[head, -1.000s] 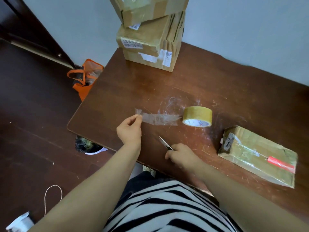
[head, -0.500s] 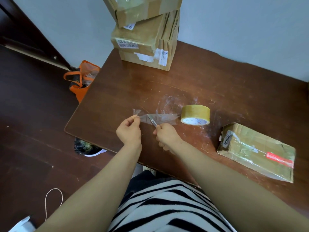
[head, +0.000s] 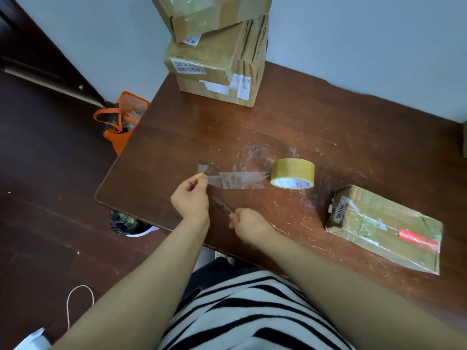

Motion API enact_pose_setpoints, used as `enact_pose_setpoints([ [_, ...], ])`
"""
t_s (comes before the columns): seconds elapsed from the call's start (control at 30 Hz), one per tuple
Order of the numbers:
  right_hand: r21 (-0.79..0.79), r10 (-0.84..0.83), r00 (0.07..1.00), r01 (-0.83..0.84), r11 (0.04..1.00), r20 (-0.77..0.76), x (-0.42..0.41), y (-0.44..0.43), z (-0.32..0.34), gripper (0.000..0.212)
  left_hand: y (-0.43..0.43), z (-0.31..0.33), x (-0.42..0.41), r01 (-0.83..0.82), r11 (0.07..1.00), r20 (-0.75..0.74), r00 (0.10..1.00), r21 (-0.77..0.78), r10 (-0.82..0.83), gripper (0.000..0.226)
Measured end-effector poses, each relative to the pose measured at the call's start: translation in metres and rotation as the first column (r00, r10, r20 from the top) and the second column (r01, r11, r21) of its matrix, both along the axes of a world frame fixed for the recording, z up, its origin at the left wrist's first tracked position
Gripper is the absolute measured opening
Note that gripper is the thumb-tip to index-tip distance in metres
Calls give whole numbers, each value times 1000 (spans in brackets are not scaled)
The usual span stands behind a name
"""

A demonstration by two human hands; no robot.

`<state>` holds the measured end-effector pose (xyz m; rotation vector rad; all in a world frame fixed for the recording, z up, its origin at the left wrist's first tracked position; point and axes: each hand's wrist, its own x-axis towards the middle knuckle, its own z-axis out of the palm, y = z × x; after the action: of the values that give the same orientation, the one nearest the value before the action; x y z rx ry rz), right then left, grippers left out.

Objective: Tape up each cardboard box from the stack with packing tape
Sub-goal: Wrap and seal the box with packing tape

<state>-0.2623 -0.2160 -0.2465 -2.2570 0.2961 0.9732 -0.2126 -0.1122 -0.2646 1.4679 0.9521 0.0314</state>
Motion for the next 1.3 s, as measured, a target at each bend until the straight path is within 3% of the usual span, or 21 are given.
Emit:
enact_pose_setpoints([
  [0.17, -127, 172, 972, -153, 980, 159, -14, -5, 0, 40, 13, 11, 11, -51, 999, 58, 997, -10, 51, 6],
  [0.3, -162, 263, 929, -227, 960, 260, -15, -10, -3, 40, 31, 28, 20, 61, 998, 42, 997, -33, -59, 10],
  [0.37, -62, 70, 916, -49, 997, 395, -9, -14, 3, 37, 30, 41, 19, 162, 982, 48, 986, -94, -158, 13],
  [0.4, 104, -171, 902, 141, 985, 396, -3, -15, 9, 35, 27, 48, 19, 210, 968, 61, 977, -138, -203, 12],
  [0.43, 325, -442, 856, 352, 878, 268, 4, -16, 20, 33, 23, 54, 18, 253, 950, 76, 967, -183, -243, 11],
  [0.47, 533, -645, 763, 534, 656, 29, 12, -17, 31, 33, 18, 59, 17, 292, 930, 88, 956, -225, -279, 11],
  [0.5, 627, -726, 662, 648, 431, -185, 17, -20, 39, 34, 11, 64, 15, 326, 908, 96, 945, -261, -312, 11],
  [0.53, 656, -733, 611, 689, 308, -297, 20, -23, 43, 36, 4, 67, 13, 357, 889, 100, 934, -288, -343, 12],
  [0.57, 672, -724, 604, 690, 268, -332, 21, -28, 47, 36, -4, 70, 10, 386, 869, 101, 922, -308, -374, 12],
  [0.73, 728, -797, 560, 641, 244, -227, 0, -60, 59, 9, -42, 78, -1, 518, 798, 100, 852, -309, -514, 14],
  [0.9, 674, -875, 462, 693, 256, -142, -35, -106, 65, 14, -92, 71, -22, 646, 763, 151, 757, -27, -636, 14],
  [1.0, 643, -918, 374, 738, 207, -134, -61, -138, 67, 12, -124, 63, -36, 736, 666, 190, 641, 122, -744, 16],
  [1.1, 622, -941, 322, 760, 189, -107, -87, -165, 66, 8, -152, 54, -51, 829, 504, 166, 476, 245, -864, 29],
  [1.3, 627, -958, 268, 766, 144, -107, -125, -192, 58, 9, -189, 45, -74, 851, 402, 99, 393, 337, -914, 18],
])
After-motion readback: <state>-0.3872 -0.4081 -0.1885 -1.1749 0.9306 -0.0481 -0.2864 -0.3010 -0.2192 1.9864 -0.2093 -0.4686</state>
